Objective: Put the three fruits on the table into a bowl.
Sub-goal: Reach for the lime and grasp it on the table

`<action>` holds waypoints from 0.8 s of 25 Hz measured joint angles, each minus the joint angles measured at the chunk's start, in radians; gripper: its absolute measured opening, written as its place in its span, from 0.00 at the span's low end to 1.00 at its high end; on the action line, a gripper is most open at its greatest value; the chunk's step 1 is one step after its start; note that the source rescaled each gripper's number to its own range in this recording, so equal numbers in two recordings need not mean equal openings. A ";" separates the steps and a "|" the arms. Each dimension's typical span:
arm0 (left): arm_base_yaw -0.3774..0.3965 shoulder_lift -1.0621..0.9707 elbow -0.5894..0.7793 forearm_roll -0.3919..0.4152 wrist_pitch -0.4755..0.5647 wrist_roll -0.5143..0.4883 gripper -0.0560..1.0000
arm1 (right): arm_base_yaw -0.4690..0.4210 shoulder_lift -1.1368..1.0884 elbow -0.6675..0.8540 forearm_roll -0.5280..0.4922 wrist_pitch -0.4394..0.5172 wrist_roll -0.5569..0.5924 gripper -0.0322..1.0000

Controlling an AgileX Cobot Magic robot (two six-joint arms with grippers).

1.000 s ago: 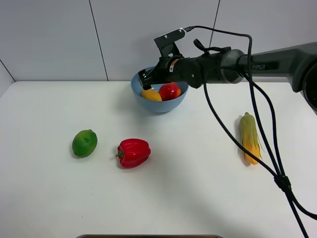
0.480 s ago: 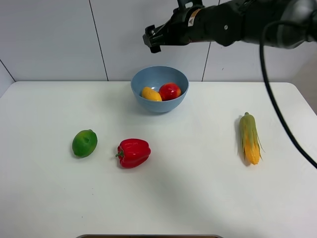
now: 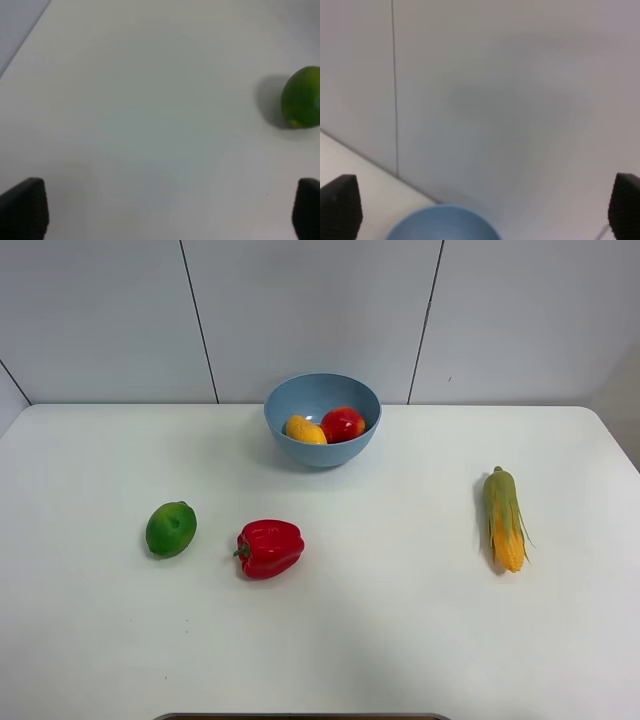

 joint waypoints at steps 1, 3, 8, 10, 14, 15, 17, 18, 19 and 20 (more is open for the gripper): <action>0.000 0.000 0.000 0.000 0.000 0.000 1.00 | 0.000 -0.037 0.000 -0.007 0.019 0.000 1.00; 0.000 0.000 0.000 0.000 0.000 0.000 1.00 | 0.000 -0.101 0.000 -0.029 0.069 0.000 1.00; 0.000 0.000 0.000 0.000 0.000 0.000 1.00 | 0.000 -0.255 -0.001 -0.092 0.196 0.000 1.00; 0.000 0.000 0.000 0.000 0.000 0.000 1.00 | -0.007 -0.310 -0.001 -0.114 0.246 -0.008 1.00; 0.000 0.000 0.000 0.000 0.000 0.000 1.00 | -0.115 -0.411 -0.001 -0.126 0.346 -0.019 1.00; 0.000 0.000 0.000 0.000 0.000 0.000 1.00 | -0.158 -0.435 -0.001 -0.130 0.374 -0.034 1.00; 0.000 0.000 0.000 0.000 0.000 0.000 1.00 | -0.236 -0.481 -0.001 -0.130 0.406 -0.059 1.00; 0.000 0.000 0.000 0.000 0.000 0.000 1.00 | -0.269 -0.503 -0.001 -0.130 0.424 -0.071 1.00; 0.000 0.000 0.000 0.000 0.000 0.000 1.00 | -0.312 -0.535 -0.001 -0.127 0.439 -0.086 1.00; 0.000 0.000 0.000 0.000 0.000 0.000 1.00 | -0.341 -0.557 -0.001 -0.119 0.450 -0.092 1.00</action>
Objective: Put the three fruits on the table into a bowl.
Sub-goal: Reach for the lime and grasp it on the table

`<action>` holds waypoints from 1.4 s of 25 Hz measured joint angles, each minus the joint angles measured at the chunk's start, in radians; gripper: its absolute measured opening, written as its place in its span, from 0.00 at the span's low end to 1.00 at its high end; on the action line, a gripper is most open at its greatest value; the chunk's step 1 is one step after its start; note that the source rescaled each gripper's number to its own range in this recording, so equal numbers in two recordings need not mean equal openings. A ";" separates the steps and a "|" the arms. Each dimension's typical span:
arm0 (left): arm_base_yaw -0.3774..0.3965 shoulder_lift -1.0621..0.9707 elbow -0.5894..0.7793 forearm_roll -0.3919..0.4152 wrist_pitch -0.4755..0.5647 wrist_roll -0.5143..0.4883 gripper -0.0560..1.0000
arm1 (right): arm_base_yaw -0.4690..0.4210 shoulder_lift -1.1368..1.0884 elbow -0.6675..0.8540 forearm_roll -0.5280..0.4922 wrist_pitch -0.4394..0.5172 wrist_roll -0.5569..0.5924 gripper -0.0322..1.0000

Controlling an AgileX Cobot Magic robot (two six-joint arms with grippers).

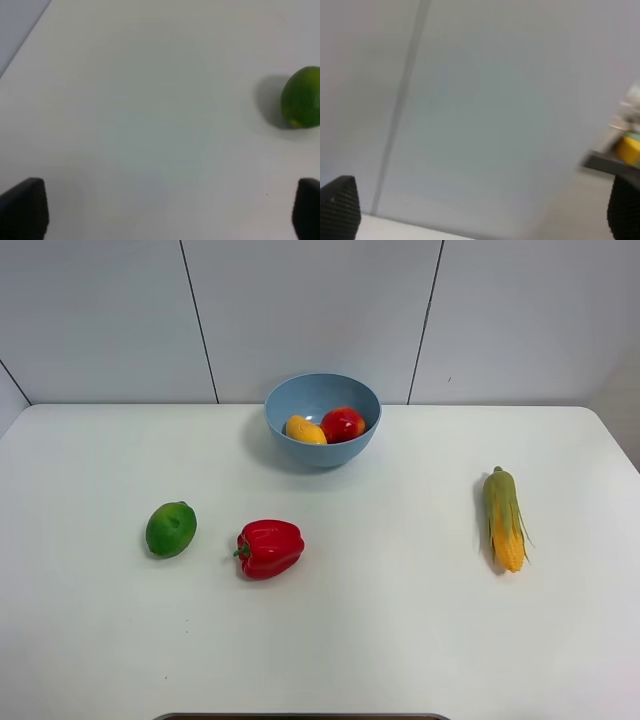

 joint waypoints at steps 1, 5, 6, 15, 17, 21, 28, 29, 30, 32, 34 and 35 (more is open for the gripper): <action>0.000 0.000 0.000 0.000 0.000 0.000 1.00 | -0.032 -0.028 -0.001 0.015 0.008 -0.006 1.00; 0.000 0.000 0.000 0.000 0.000 0.000 1.00 | -0.119 -0.129 -0.002 0.077 0.030 -0.021 1.00; 0.000 0.000 0.000 0.000 0.000 0.000 1.00 | -0.141 -0.155 -0.002 0.100 0.041 -0.021 1.00; 0.000 0.000 0.000 0.000 0.000 0.000 1.00 | -0.187 -0.305 -0.003 0.195 0.212 -0.020 1.00; 0.000 0.000 0.000 0.000 0.000 0.000 1.00 | -0.187 -0.337 0.013 0.201 0.264 -0.014 1.00; 0.000 0.000 0.000 0.000 0.000 0.000 1.00 | -0.187 -0.433 0.136 0.201 0.298 0.013 1.00; 0.000 0.000 0.000 0.000 0.000 0.000 1.00 | -0.187 -0.618 0.456 0.204 0.304 0.075 1.00; 0.000 0.000 0.000 0.000 0.000 0.000 1.00 | -0.187 -0.638 0.502 0.204 0.304 0.085 1.00; 0.000 0.000 0.000 0.000 0.000 0.000 1.00 | -0.187 -0.659 0.544 0.204 0.303 0.085 1.00; 0.000 0.000 0.000 0.000 0.000 0.000 1.00 | -0.187 -0.697 0.619 0.204 0.292 0.085 1.00; 0.000 0.000 0.000 0.000 0.000 0.000 1.00 | -0.187 -0.739 0.696 0.205 0.290 0.085 1.00; 0.000 0.000 0.000 0.000 0.000 0.000 1.00 | -0.187 -0.758 0.725 0.206 0.290 0.085 1.00</action>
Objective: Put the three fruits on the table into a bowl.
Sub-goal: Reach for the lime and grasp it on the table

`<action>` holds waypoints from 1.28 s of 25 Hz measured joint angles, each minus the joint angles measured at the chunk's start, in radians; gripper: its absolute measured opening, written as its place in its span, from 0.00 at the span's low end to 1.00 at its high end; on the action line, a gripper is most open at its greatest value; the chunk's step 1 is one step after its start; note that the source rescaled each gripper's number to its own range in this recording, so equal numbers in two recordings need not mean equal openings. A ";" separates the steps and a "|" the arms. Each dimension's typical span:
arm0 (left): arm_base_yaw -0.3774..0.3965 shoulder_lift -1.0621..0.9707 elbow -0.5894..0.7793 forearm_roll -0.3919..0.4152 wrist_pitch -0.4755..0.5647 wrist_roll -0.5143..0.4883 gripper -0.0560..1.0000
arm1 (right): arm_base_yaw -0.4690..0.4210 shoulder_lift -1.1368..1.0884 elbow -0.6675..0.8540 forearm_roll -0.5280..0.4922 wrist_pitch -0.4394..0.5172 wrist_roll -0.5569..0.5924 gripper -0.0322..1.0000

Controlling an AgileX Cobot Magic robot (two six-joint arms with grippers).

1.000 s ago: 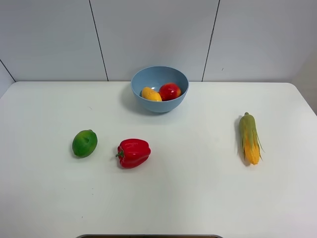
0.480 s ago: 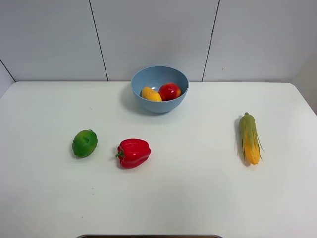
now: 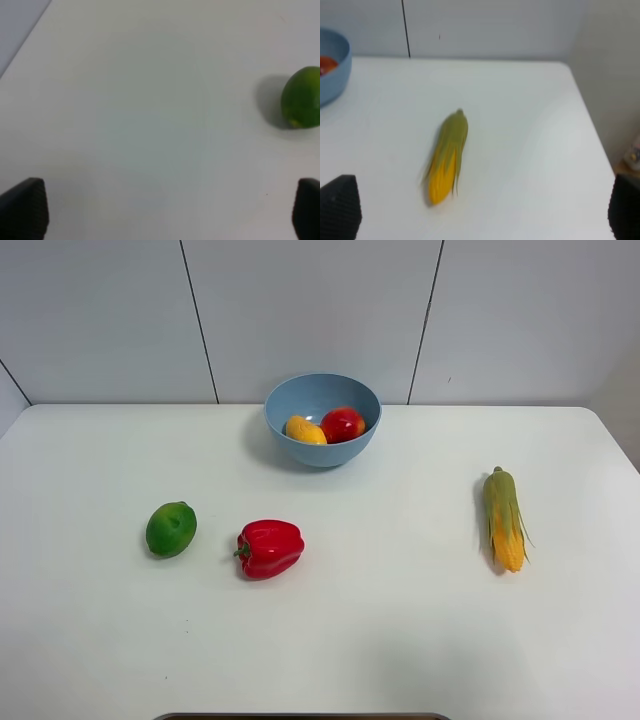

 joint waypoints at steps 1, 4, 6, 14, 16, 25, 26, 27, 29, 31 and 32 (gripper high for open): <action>0.000 0.000 0.000 0.000 0.000 0.000 1.00 | 0.000 -0.016 0.031 0.001 0.000 0.000 1.00; 0.000 0.000 0.000 0.000 0.000 0.000 1.00 | 0.000 -0.062 0.088 0.001 0.001 0.000 1.00; 0.000 0.000 0.000 0.000 0.000 0.000 1.00 | 0.000 -0.065 0.108 0.002 0.002 0.000 1.00; 0.000 0.000 0.000 0.000 0.000 0.000 1.00 | 0.013 -0.065 0.155 0.020 -0.026 0.011 1.00; 0.000 0.000 0.000 0.000 0.000 0.000 1.00 | 0.013 -0.065 0.155 0.020 -0.026 0.011 1.00; 0.000 0.000 0.000 0.000 0.000 0.000 1.00 | 0.013 -0.065 0.156 0.020 -0.026 0.011 1.00; 0.000 0.000 0.000 0.000 0.000 0.000 1.00 | 0.013 -0.065 0.156 0.020 -0.026 0.011 1.00; 0.000 0.000 0.000 0.000 0.000 0.000 1.00 | 0.013 -0.065 0.156 0.020 -0.026 0.011 1.00; 0.000 0.000 0.000 0.000 0.000 0.000 1.00 | 0.013 -0.065 0.156 0.020 -0.026 0.011 1.00; 0.000 0.000 0.000 0.000 0.000 0.000 1.00 | 0.013 -0.065 0.156 0.020 -0.026 0.011 1.00; 0.000 0.000 0.000 0.000 0.000 0.000 1.00 | 0.013 -0.065 0.156 0.020 -0.026 0.011 1.00</action>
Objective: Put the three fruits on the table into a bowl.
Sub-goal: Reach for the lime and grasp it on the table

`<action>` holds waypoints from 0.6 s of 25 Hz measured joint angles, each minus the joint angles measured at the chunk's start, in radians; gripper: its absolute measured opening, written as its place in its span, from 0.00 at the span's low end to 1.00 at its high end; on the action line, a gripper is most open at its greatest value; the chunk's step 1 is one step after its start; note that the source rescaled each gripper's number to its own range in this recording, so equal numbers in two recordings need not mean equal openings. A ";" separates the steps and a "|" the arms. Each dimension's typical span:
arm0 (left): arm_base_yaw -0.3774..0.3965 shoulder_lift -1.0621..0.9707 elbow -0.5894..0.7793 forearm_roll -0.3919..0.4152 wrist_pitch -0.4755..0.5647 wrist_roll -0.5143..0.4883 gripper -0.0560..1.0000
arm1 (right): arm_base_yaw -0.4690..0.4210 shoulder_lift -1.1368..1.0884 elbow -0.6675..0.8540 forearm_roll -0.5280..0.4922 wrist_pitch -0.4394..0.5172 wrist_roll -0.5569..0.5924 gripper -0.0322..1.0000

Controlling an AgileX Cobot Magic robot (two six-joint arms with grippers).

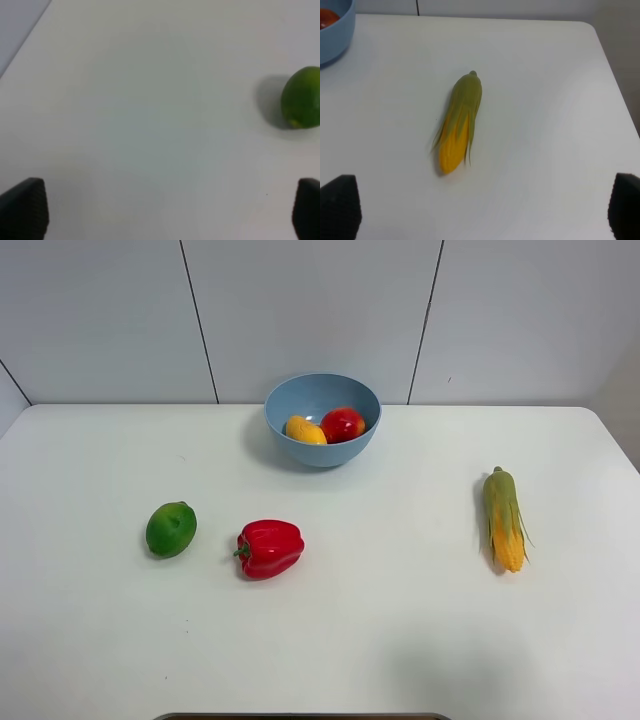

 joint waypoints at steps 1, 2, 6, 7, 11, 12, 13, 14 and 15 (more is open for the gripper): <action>0.000 0.000 0.000 0.000 0.000 0.000 1.00 | 0.000 0.000 0.000 0.000 0.000 0.000 1.00; 0.000 0.000 0.000 0.000 0.000 0.000 1.00 | 0.000 0.000 0.000 0.000 0.000 0.000 1.00; 0.000 0.000 0.000 -0.001 0.000 0.000 1.00 | 0.000 0.000 0.000 0.000 0.000 0.000 1.00; 0.000 0.000 0.000 -0.001 0.000 0.000 1.00 | 0.000 0.000 0.000 0.000 0.000 0.000 1.00; 0.000 0.000 0.000 -0.001 0.000 0.000 1.00 | 0.000 0.000 0.000 0.000 0.000 0.000 1.00; 0.000 0.000 0.000 0.000 0.000 0.000 1.00 | 0.000 0.000 0.000 0.000 0.000 0.000 1.00; 0.000 0.000 0.000 0.000 0.000 0.000 1.00 | 0.000 0.000 0.000 0.000 0.000 0.000 1.00; 0.000 0.000 0.000 0.000 0.000 0.000 1.00 | 0.000 0.000 0.000 0.000 0.000 0.000 1.00; 0.000 0.000 0.000 0.000 0.000 0.000 1.00 | 0.000 0.000 0.000 0.000 0.000 0.000 1.00</action>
